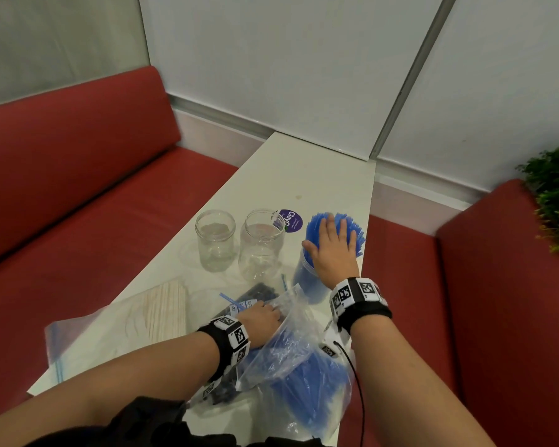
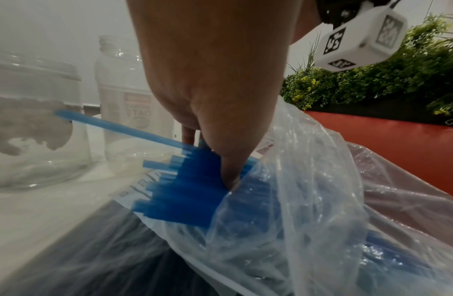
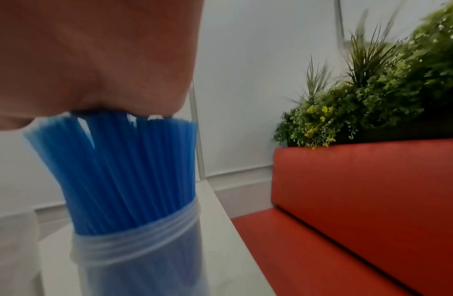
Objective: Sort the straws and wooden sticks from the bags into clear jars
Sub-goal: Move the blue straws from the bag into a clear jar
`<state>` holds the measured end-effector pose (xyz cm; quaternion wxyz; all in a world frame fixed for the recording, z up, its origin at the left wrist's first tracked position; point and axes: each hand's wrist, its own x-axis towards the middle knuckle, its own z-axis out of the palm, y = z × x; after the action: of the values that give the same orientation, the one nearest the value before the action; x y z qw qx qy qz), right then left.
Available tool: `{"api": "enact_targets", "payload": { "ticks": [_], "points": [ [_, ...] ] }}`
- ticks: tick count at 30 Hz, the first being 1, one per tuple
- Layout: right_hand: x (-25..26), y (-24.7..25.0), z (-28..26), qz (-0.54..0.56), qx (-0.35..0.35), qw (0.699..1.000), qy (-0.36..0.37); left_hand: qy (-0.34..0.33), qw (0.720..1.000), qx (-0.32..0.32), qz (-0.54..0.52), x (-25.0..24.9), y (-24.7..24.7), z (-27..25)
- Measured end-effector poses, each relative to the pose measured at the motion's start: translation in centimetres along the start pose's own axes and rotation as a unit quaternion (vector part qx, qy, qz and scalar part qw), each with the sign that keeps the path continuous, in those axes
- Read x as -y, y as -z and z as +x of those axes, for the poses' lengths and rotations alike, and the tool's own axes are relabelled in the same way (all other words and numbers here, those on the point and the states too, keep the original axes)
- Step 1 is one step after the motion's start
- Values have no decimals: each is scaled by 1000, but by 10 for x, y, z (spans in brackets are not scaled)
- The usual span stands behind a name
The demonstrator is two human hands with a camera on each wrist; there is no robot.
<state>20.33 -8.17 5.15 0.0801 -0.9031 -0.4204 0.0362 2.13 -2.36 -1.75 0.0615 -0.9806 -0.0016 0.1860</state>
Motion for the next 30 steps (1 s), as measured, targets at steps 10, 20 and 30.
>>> {"api": "enact_targets", "payload": {
  "ticks": [10,20,30],
  "points": [
    [1,1,-7,71,-33,996,-29,22,995,83,-41,1,20,-4],
    [-6,7,-8,211,-95,970,-68,19,996,84,-25,6,16,-9],
    [20,18,-25,199,-251,946,-50,72,991,108,43,11,60,-5]
  ]
}}
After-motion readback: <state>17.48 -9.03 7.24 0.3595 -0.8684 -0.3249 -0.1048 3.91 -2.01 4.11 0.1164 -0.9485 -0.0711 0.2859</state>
